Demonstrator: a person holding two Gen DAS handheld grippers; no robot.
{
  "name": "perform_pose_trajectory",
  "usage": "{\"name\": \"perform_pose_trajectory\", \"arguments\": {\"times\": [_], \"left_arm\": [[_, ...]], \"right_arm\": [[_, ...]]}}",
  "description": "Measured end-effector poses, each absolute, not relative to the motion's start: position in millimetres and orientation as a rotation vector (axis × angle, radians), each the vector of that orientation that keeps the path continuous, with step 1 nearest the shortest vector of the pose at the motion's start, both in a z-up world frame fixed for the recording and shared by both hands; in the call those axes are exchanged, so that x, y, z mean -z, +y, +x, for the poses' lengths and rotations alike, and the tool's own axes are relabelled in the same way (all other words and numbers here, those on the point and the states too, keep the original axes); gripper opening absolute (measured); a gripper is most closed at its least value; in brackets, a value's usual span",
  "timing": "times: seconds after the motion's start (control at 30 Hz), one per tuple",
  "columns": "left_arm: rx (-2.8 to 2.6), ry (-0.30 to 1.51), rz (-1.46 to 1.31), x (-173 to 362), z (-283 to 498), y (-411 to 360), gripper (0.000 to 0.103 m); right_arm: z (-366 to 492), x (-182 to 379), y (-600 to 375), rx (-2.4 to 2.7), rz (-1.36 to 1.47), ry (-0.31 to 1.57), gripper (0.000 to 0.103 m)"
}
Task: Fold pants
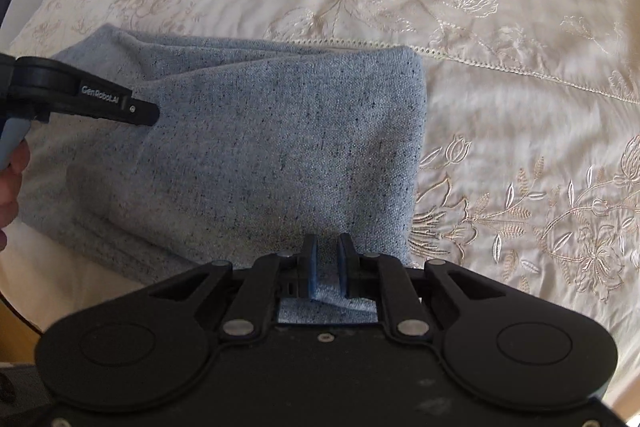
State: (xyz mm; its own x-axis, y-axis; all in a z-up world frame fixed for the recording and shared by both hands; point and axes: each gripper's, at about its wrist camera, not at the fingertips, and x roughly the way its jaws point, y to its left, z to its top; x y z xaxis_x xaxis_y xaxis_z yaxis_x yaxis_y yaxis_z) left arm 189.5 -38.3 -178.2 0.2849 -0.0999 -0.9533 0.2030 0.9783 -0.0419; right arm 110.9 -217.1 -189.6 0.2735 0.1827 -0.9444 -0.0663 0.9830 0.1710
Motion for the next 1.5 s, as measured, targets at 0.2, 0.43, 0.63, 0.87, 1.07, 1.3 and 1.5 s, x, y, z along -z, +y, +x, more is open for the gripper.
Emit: {"name": "perform_pose_trajectory", "arguments": {"times": [0.2, 0.43, 0.63, 0.87, 1.07, 1.3, 1.5], "left_arm": [[0.141, 1.257, 0.071, 155, 167, -17, 0.022], [0.036, 1.339, 0.011, 161, 120, 29, 0.021], [0.073, 1.326, -0.002, 154, 101, 53, 0.022], [0.077, 1.218, 0.059, 115, 111, 116, 0.023], [-0.024, 1.169, 0.006, 95, 133, 209, 0.023], [-0.091, 1.168, -0.072, 108, 159, 300, 0.023], [-0.059, 1.243, -0.166, 142, 170, 339, 0.050]], "right_arm": [[114, 193, -221, -0.186, 0.117, 1.291, 0.012], [107, 178, -232, -0.209, 0.120, 1.260, 0.014], [103, 156, -230, -0.180, 0.131, 1.211, 0.015], [101, 118, -200, -0.087, 0.210, 1.126, 0.016], [95, 101, -146, -0.040, 0.301, 1.098, 0.016], [92, 90, -64, -0.075, 0.238, 1.088, 0.016], [96, 82, -23, -0.068, 0.234, 1.087, 0.016]]}}
